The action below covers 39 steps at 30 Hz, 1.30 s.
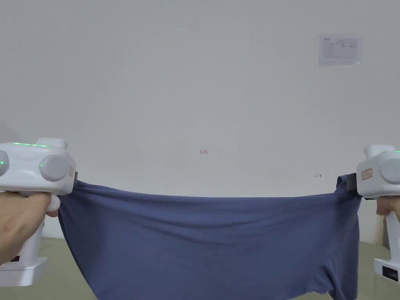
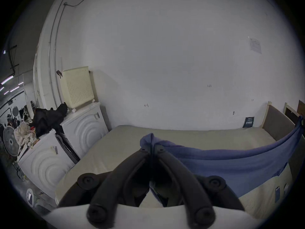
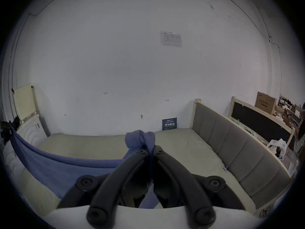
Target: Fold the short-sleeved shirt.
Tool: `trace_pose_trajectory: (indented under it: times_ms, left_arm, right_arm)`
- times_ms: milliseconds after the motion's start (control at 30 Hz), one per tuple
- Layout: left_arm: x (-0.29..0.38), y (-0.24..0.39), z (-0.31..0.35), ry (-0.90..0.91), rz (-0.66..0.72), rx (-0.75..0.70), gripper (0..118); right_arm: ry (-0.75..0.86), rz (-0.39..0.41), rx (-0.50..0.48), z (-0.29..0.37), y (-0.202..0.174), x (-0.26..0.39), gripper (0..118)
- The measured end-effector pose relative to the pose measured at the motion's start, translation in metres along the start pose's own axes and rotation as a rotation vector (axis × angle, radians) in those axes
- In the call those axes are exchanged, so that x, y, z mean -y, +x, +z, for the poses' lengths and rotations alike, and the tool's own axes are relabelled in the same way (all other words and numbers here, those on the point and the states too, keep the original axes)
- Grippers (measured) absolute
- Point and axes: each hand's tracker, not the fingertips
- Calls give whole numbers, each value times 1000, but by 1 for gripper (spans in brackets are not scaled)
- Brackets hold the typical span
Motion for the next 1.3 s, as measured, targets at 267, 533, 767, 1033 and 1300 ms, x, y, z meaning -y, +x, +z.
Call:
trace_pose_trajectory:
  times_ms: [267, 533, 767, 1033, 1300]
  left_arm:
    - [84, 22, -52, -80, -32, 0, 3]
    - [215, 1, -38, -276, -57, 76, 3]
    - [321, -35, 30, -415, -46, 129, 3]
    - [395, -78, 113, -483, 2, 162, 3]
    - [440, -86, 142, -542, 5, 197, 3]
  right_arm:
    - [-127, 87, 28, -53, 3, 68, 2]
    - [-268, 18, -31, -33, 30, 222, 2]
    - [-372, -51, -59, 70, 68, 332, 2]
    - [-397, -79, -58, 173, 101, 406, 2]
    - [-421, -88, -72, 206, 100, 437, 2]
